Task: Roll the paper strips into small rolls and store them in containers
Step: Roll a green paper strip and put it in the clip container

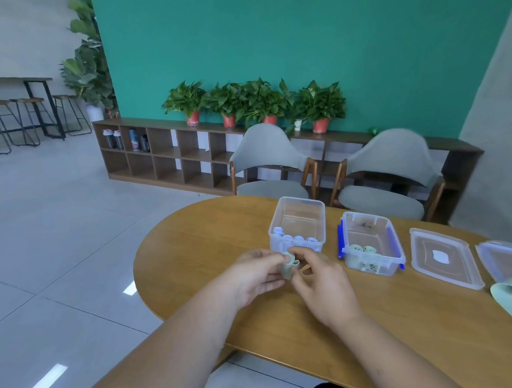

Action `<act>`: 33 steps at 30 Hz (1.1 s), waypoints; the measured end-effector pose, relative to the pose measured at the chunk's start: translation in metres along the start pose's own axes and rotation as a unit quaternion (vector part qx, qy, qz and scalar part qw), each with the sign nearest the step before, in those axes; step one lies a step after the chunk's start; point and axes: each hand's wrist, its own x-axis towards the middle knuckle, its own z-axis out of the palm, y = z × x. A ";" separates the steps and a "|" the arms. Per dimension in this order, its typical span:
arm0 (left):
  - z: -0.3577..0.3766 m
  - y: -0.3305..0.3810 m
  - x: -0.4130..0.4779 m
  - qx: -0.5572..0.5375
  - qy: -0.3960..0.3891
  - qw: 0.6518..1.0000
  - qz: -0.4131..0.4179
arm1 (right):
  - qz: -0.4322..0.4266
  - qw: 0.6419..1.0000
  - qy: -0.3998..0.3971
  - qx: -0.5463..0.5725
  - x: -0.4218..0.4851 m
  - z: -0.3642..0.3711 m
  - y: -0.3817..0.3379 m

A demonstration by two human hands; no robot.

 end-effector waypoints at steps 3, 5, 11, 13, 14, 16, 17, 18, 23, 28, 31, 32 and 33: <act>0.019 -0.002 -0.001 -0.016 -0.011 1.000 0.002 | 0.006 1.000 0.013 -0.003 -0.007 -0.015 0.006; 0.031 -0.004 0.003 -0.024 -0.004 1.000 0.004 | 0.014 1.000 0.023 -0.012 -0.010 -0.024 0.010; 0.058 -0.008 0.024 -0.016 0.019 1.000 0.009 | 0.037 0.998 0.040 -0.037 -0.016 -0.039 0.027; 0.068 -0.008 0.031 -0.014 0.020 1.000 0.008 | 0.046 0.997 0.044 -0.041 -0.016 -0.043 0.033; 0.074 -0.008 0.034 -0.013 0.020 1.000 0.006 | 0.047 0.997 0.047 -0.044 -0.015 -0.046 0.036; 0.085 -0.008 0.041 -0.015 0.012 1.000 0.001 | 0.048 0.996 0.055 -0.051 -0.015 -0.053 0.041; 0.090 -0.007 0.044 -0.016 0.005 1.000 -0.004 | 0.054 0.995 0.062 -0.055 -0.015 -0.058 0.044; 0.096 -0.006 0.047 -0.015 -0.006 1.000 -0.010 | 0.062 0.994 0.072 -0.060 -0.015 -0.062 0.046; 0.124 -0.003 0.056 -0.012 -0.041 0.999 -0.028 | 0.084 0.989 0.090 -0.086 -0.014 -0.089 0.059; 0.144 -0.001 0.069 0.012 -0.057 0.998 -0.002 | 0.062 0.992 0.072 -0.082 -0.014 -0.115 0.078; 0.155 -0.001 0.075 0.050 -0.072 0.996 0.020 | 0.071 0.993 0.062 -0.072 -0.008 -0.132 0.090; 0.158 0.000 0.078 0.062 -0.075 0.995 0.033 | 0.070 0.993 0.053 -0.074 -0.005 -0.137 0.093; 0.161 0.001 0.081 0.075 -0.078 0.993 0.044 | 0.071 0.994 0.043 -0.077 0.000 -0.142 0.096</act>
